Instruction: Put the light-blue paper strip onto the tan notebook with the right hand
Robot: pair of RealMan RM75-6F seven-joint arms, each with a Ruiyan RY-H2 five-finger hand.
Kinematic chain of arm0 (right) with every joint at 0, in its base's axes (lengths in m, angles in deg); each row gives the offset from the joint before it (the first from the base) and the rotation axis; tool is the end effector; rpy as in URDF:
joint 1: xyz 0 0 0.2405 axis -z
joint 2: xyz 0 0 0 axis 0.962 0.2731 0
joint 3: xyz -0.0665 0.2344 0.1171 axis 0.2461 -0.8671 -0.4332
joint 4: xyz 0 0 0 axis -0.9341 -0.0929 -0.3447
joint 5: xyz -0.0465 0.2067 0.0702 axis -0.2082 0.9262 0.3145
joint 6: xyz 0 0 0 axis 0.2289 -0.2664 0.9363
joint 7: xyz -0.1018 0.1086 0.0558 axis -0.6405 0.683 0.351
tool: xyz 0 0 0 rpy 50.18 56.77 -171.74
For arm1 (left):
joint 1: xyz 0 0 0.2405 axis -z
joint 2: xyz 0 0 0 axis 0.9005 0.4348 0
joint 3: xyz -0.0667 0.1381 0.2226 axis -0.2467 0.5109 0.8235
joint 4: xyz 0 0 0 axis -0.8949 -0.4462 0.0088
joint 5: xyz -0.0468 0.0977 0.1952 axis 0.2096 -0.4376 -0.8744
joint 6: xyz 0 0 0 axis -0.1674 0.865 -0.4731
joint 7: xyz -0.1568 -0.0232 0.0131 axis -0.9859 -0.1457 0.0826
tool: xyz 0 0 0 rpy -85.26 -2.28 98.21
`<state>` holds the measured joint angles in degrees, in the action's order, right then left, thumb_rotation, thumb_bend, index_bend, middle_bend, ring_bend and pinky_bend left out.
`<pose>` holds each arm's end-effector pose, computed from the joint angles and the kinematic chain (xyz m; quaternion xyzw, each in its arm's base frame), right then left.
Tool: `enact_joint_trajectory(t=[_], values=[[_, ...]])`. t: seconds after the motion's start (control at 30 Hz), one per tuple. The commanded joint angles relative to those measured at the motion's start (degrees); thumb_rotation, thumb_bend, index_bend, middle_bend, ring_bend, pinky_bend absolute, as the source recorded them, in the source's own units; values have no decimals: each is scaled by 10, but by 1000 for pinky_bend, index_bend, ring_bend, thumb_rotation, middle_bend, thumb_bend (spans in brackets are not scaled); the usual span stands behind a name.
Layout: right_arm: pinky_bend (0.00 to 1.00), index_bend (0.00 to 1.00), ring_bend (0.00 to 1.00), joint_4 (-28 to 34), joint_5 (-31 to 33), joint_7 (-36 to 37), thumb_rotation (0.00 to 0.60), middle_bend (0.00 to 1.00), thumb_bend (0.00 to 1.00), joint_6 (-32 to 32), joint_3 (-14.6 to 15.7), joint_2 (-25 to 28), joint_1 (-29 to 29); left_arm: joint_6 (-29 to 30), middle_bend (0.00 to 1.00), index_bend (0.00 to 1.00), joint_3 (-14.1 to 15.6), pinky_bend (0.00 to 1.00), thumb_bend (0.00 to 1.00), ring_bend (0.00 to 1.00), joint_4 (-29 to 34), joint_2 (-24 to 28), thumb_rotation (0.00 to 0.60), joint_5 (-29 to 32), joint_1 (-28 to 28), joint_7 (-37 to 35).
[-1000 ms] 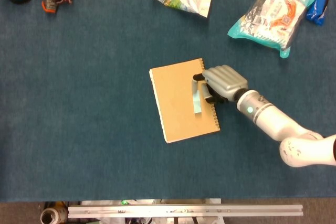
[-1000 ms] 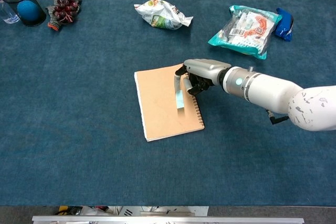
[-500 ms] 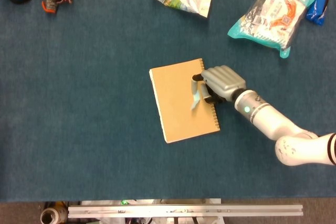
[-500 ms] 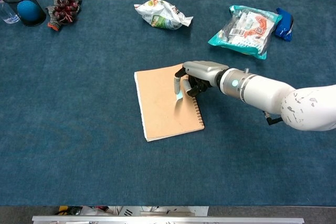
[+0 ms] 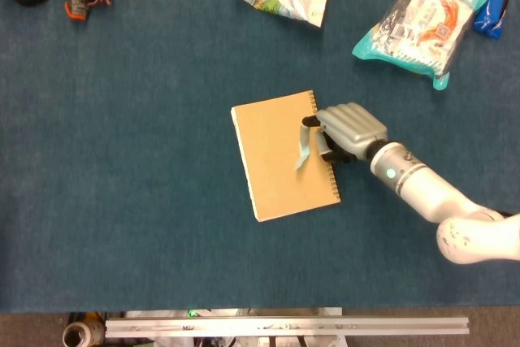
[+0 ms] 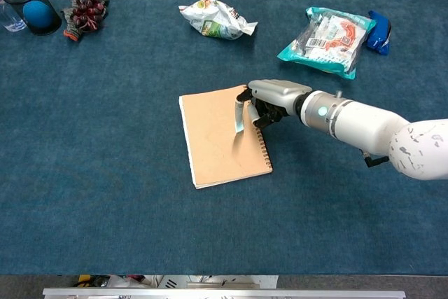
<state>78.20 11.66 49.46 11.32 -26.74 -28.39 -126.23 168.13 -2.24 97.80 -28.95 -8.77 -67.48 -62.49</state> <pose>-0.1337 -0.3351 -0.1091 0.7666 -0.5210 0.2687 0.2619 -0.3530 0.1438 0.1681 -0.5377 -0.4214 -0.3759 0.6262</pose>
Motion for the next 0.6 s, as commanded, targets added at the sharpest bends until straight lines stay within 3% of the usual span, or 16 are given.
enact_joint_trajectory(t=[0.03, 0.6], values=[[1000, 458, 1000, 1, 0, -2, 600, 1000, 1000, -3, 4, 2, 1, 0, 0, 15, 0, 0, 323, 0, 0, 0, 600, 0, 0, 1], [1000, 458, 1000, 6, 12, -8, 600, 1000, 1000, -2, 5, 2, -1, 3, 0, 15, 0, 0, 324, 0, 1, 0, 600, -1, -2, 1]])
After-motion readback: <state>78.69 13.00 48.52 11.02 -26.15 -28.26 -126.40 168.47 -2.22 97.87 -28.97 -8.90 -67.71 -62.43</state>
